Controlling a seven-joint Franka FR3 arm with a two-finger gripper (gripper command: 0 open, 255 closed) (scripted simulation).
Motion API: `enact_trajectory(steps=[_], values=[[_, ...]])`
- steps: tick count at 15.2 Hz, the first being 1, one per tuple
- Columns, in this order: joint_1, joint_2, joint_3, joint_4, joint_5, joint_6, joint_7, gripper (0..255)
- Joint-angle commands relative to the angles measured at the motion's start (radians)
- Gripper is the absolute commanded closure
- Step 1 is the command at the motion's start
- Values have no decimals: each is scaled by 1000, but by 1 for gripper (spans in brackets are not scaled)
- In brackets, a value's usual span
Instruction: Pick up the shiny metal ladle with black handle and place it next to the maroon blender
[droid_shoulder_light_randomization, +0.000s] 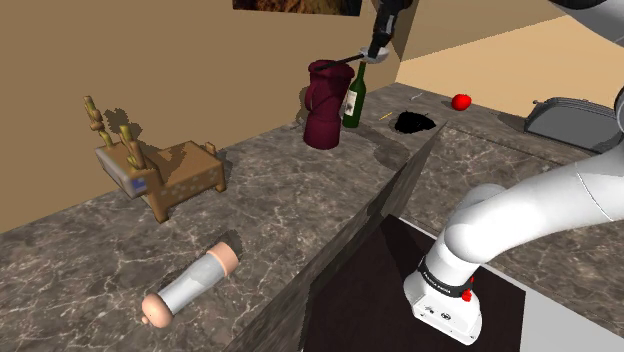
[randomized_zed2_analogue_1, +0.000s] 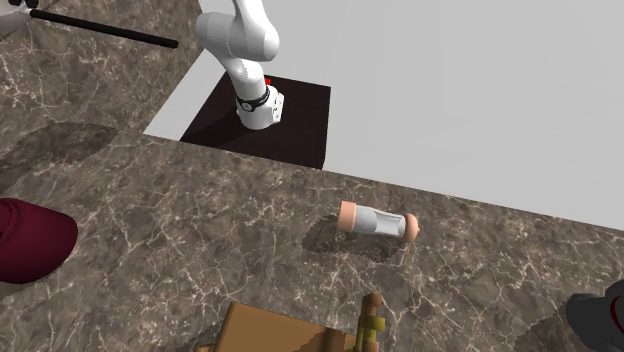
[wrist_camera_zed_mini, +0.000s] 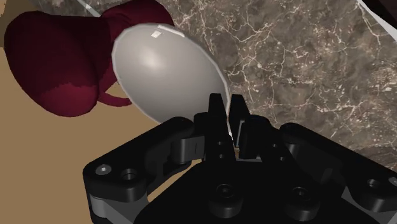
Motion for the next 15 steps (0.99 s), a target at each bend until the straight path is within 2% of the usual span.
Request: enact_trajectory(steps=[1,8,15], values=[[-7,-18,-46,-15,-10,7,-52,255],[-30,-50,-195,-36,-47,34,-213,255],[-33,-104,-200,-173,-56,117,-196,255]])
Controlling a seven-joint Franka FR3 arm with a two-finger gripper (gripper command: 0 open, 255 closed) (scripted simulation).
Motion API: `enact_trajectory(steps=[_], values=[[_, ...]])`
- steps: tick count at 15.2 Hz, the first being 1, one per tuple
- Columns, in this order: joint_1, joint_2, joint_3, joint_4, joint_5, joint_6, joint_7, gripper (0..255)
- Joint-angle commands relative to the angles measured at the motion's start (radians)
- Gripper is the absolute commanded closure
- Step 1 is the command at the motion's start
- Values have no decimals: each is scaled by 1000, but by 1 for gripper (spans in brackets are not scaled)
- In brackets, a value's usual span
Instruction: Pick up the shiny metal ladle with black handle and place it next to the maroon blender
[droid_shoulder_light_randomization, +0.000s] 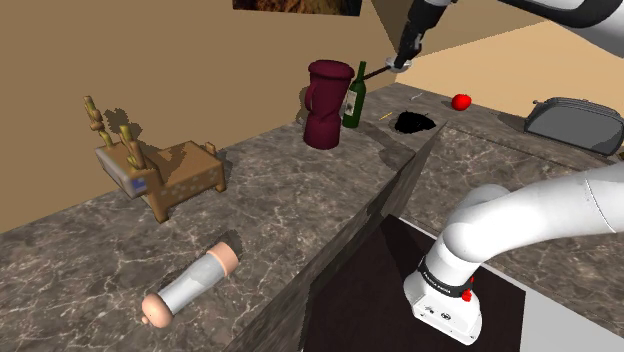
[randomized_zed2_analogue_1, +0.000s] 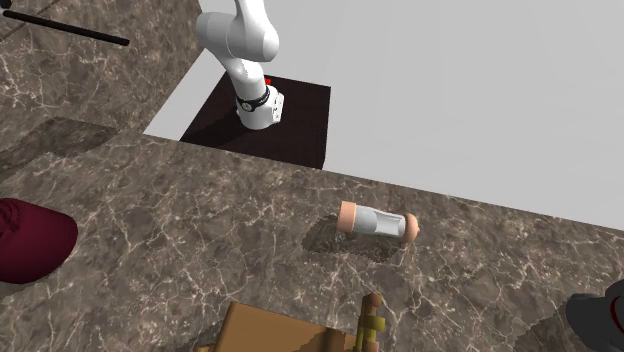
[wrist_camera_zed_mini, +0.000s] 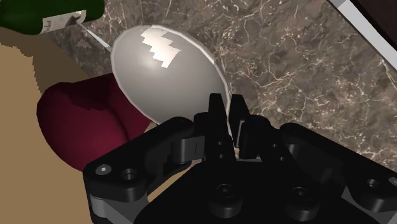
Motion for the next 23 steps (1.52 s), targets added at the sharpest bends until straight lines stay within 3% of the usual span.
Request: enact_trajectory(steps=[1,23], values=[[-1,-16,-2,-41,-3,25,5,255],[-16,-123,-27,-409,-43,282,55,255]])
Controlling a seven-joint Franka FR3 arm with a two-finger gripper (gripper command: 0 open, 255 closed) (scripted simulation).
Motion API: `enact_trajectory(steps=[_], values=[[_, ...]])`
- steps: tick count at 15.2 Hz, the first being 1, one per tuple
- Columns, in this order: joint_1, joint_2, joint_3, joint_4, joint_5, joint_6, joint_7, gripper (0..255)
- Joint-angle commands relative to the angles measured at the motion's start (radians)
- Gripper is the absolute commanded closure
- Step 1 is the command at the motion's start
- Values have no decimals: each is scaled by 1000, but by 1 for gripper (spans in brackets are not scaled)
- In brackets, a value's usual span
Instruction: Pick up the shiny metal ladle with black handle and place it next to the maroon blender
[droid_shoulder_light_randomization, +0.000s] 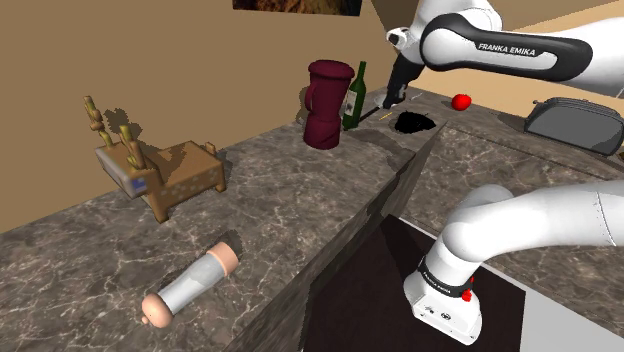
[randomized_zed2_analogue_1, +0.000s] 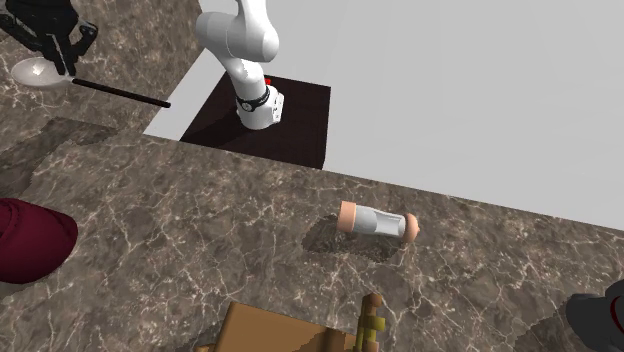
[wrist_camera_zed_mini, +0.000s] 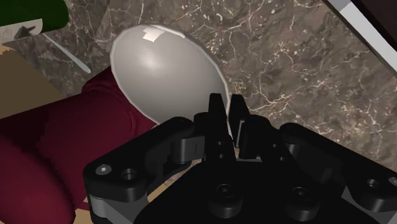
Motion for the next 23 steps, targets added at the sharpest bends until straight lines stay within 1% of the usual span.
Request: enact_trajectory(steps=[1,13,23], values=[[-2,-5,-4,-31,-5,26,4,255],[-17,-21,-23,-199,-38,176,33,255],[-35,-5,-41,-323,-72,315,59,255]])
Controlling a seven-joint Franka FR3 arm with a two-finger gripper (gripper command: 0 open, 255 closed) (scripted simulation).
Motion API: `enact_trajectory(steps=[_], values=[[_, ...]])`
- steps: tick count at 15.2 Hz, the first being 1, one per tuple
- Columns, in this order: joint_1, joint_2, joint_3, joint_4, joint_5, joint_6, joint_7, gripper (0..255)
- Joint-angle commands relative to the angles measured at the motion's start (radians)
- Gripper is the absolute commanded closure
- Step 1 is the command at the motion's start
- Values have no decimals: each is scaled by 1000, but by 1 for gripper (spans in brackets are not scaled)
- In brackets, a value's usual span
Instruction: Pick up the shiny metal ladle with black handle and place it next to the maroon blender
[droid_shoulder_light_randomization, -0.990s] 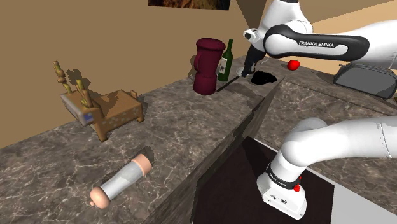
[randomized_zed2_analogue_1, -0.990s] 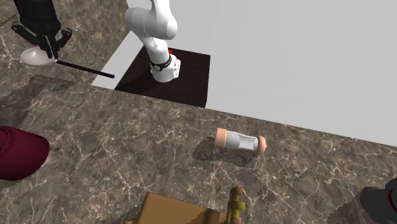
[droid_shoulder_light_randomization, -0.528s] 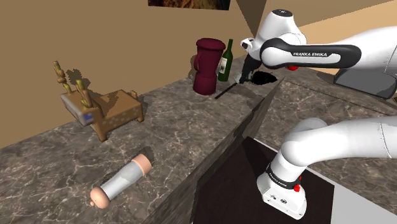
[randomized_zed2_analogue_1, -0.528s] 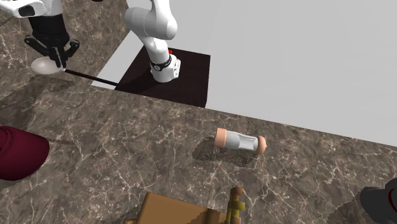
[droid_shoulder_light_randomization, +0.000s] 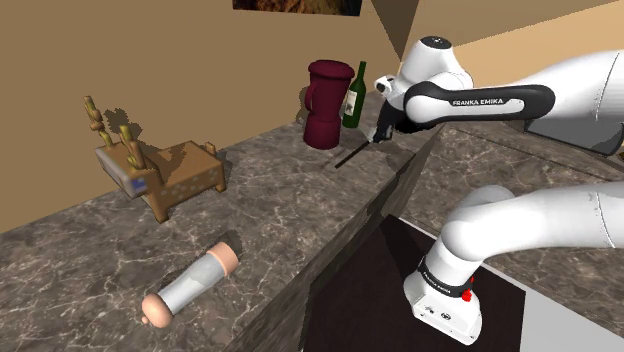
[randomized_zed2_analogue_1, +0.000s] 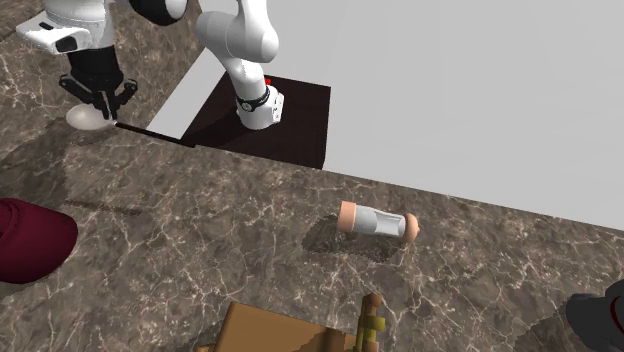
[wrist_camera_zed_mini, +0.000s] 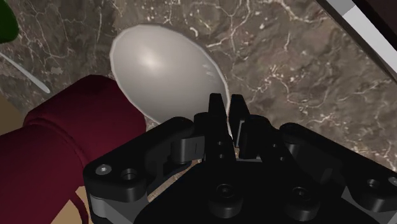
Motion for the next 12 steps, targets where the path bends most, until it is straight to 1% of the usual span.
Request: enact_trajectory(steps=[1,12], values=[[-4,4,-3,-24,-8,28,6,255],[-34,68,-20,-138,-59,205,43,255]])
